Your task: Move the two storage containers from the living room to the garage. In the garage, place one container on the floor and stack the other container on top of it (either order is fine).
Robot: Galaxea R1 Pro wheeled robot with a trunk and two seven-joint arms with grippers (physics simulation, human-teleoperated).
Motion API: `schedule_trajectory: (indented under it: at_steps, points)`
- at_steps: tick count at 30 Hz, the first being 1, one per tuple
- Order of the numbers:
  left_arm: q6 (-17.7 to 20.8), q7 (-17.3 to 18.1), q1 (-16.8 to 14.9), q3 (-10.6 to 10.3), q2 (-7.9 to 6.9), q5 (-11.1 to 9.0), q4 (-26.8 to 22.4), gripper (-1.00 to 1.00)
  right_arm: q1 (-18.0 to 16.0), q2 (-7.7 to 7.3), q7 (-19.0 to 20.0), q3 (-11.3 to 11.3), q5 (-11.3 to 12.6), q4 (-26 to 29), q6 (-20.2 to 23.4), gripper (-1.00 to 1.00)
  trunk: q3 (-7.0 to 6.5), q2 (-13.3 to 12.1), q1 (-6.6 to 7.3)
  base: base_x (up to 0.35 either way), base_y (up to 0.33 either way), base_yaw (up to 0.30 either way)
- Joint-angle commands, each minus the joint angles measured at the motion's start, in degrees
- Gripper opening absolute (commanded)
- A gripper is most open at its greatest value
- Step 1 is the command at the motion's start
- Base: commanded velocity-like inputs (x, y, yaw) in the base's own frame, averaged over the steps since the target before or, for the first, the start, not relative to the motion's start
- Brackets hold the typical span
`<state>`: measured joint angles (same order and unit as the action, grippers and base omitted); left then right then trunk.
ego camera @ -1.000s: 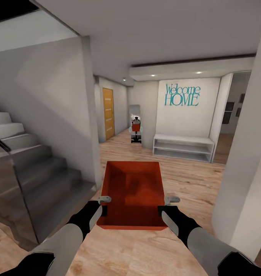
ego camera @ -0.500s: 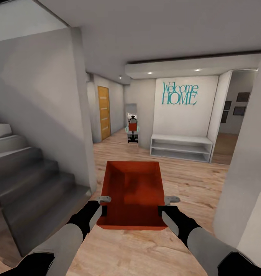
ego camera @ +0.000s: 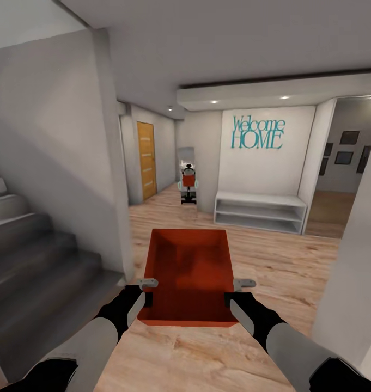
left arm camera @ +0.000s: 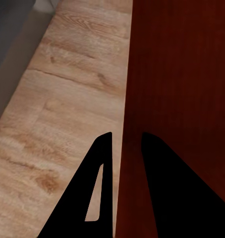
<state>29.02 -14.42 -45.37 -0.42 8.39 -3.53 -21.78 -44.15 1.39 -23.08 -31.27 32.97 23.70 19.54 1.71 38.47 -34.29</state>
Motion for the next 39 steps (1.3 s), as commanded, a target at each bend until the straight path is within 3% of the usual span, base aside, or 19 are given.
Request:
schedule_trajectory:
  at_steps: [1, 16, 39]
  points:
    - [0.7, -1.5, 0.0, -0.4, -0.04, 1.5, 0.2, -1.0, -0.2, -0.08, -0.6, 0.9, -1.6, 0.2, 0.4, -1.0, 0.11, 0.1, -0.06, 0.322, 0.0, -0.091]
    - [0.6, -1.5, 0.0, -0.4, -0.04, 1.5, 0.2, -1.0, -0.1, -0.08, -0.6, 0.9, -1.6, 0.2, 0.4, -1.0, 0.11, 0.1, -0.06, 0.322, 0.0, -0.169]
    - [0.6, -1.5, 0.0, -0.4, -0.04, 1.5, 0.2, -1.0, -0.1, -0.08, -0.6, 0.9, -1.6, 0.2, 0.4, -1.0, 0.11, 0.1, -0.06, 0.322, 0.0, -0.008]
